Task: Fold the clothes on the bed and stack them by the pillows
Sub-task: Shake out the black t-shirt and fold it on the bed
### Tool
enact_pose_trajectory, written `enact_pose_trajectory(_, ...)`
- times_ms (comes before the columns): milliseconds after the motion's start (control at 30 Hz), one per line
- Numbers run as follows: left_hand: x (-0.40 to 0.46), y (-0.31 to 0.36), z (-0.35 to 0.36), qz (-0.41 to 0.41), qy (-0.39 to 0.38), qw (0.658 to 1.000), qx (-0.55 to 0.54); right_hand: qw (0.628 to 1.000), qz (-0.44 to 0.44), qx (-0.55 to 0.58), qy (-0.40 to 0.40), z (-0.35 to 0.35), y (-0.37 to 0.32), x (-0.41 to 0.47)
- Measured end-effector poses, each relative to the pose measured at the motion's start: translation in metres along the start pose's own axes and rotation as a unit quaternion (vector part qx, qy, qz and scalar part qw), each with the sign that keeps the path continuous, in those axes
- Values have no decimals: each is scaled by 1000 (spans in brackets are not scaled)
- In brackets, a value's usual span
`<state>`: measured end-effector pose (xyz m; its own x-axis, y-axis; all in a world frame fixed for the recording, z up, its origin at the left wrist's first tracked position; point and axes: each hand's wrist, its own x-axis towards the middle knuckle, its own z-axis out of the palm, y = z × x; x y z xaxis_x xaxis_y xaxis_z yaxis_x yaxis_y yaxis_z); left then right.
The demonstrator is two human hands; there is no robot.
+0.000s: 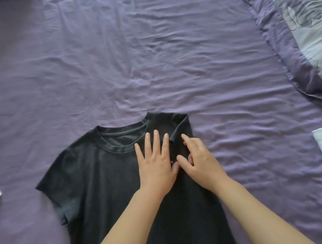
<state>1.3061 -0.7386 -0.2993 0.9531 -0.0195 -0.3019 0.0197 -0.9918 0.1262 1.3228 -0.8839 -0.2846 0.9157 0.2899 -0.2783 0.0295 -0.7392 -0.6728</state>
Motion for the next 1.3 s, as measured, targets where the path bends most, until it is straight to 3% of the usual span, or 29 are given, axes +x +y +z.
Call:
enact_pose_trajectory(133,-29,-35,7,-27,-8,999,24,977,-71,-196,43,13,-1,9)
enact_pose_trajectory(300,-48,-62,18,-33,-14,999,26,937,-51,-339,-70,30,13,20)
enact_pose_trajectory(500,-70,-83,21,-35,-17,999,17,925,-7,-373,-71,31,-1,20)
enact_pose_trajectory(633,-84,-102,5,-27,-1,1000,14,937,-27,-348,7,40,-43,8)
enact_pose_trajectory(733,-88,-133,-15,-117,33,993,6,948,-86,-306,4,65,-80,-8)
enact_pose_trajectory(900,-81,-197,-34,-262,18,963,-56,941,-155,-290,-73,119,-128,-23)
enact_pose_trajectory(1100,-72,-231,-33,-309,45,943,-117,930,-179,-306,-98,176,-160,-3)
enact_pose_trajectory(1300,-77,-246,-34,-373,78,884,-269,921,-127,-356,-98,195,-162,13)
